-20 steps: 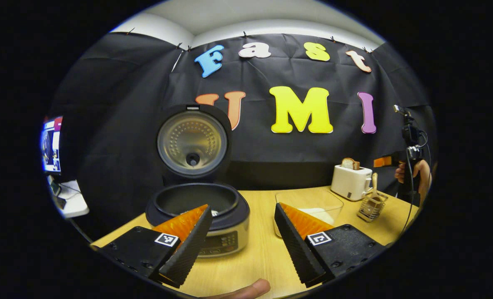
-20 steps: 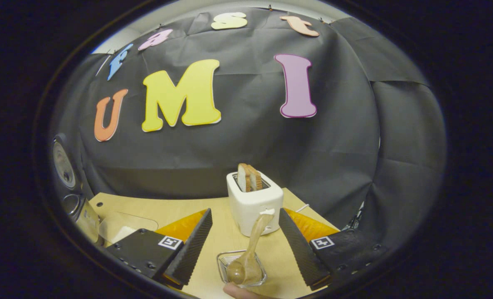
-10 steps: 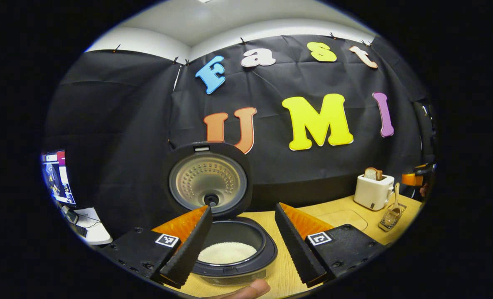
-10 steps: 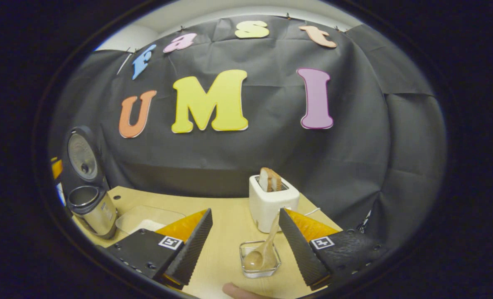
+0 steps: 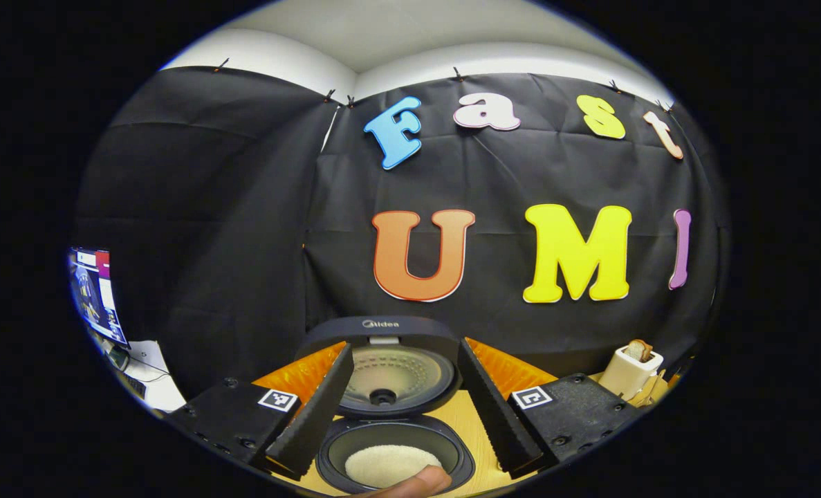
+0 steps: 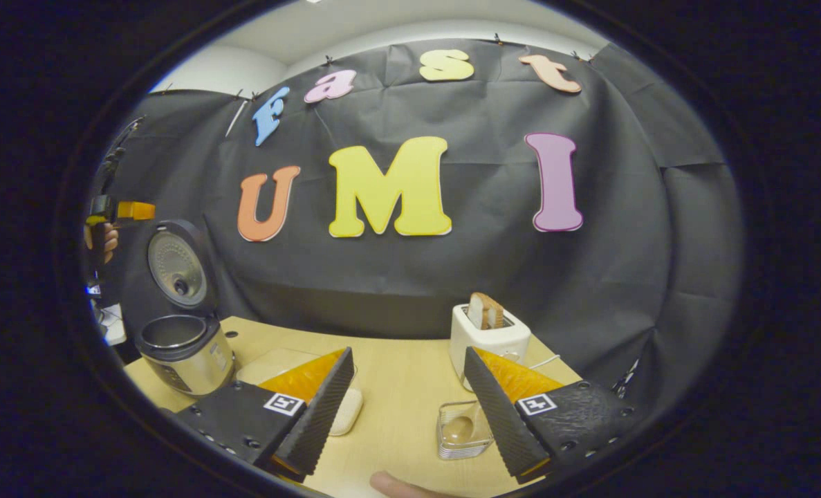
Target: Close the left gripper, press the button to open the rice cooker; take a wooden spoon from the chopstick holder with the right hand, scoop a spoonful of rice and pour it into the rice cooker, then put the wooden spoon back into the chopstick holder.
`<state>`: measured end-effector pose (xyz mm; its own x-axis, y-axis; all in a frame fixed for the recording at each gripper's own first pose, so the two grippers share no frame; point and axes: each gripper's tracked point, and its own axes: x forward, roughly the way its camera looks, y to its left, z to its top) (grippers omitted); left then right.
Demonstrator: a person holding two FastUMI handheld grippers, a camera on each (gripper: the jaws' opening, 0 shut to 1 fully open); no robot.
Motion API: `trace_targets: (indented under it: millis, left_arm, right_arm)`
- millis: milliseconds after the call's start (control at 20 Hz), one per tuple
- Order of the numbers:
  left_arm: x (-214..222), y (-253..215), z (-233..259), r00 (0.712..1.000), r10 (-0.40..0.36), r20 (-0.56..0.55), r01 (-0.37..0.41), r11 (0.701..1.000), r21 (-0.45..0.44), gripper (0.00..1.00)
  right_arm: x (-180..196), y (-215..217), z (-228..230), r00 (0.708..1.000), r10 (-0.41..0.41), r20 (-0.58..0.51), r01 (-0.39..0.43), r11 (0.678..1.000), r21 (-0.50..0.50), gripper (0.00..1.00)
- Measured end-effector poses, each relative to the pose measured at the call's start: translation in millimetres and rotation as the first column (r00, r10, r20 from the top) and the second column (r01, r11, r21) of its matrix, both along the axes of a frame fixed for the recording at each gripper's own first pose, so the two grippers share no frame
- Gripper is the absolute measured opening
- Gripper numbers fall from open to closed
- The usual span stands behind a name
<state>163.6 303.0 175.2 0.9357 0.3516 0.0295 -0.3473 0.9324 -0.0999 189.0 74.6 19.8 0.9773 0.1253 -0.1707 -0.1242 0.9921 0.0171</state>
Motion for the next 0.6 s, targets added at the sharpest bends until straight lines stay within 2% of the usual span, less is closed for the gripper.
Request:
trace_targets:
  millis: [200,300,400,450,600]
  left_arm:
    - [26.0,23.2,23.7,1.0,0.013,-0.021,-0.013,1.0,0.023,0.96]
    - [42.1,34.2,26.5,0.999,0.017,-0.047,-0.018,1.0,-0.01,0.96]
    - [57.3,52.5,19.4,0.994,0.05,-0.095,-0.05,0.999,0.003,1.0]
    - [64.8,60.1,12.6,0.99,0.057,-0.126,-0.055,0.998,0.017,0.96]
    - [76.6,60.7,-9.4,0.979,0.026,-0.204,-0.033,0.999,-0.029,0.96]
  right_arm:
    - [-9.5,2.5,2.5,1.0,0.017,0.01,-0.016,1.0,-0.004,0.96]
    - [-11.1,2.7,2.1,1.0,0.022,0.008,-0.022,1.0,-0.018,0.96]
    - [-12.2,3.7,2.2,1.0,0.027,0.009,-0.027,0.999,-0.03,0.96]
    - [-14.3,3.5,2.5,1.0,0.029,0.01,-0.029,0.999,-0.032,0.96]
    - [-15.9,1.8,0.0,1.0,0.026,0.007,-0.026,0.999,-0.029,0.96]
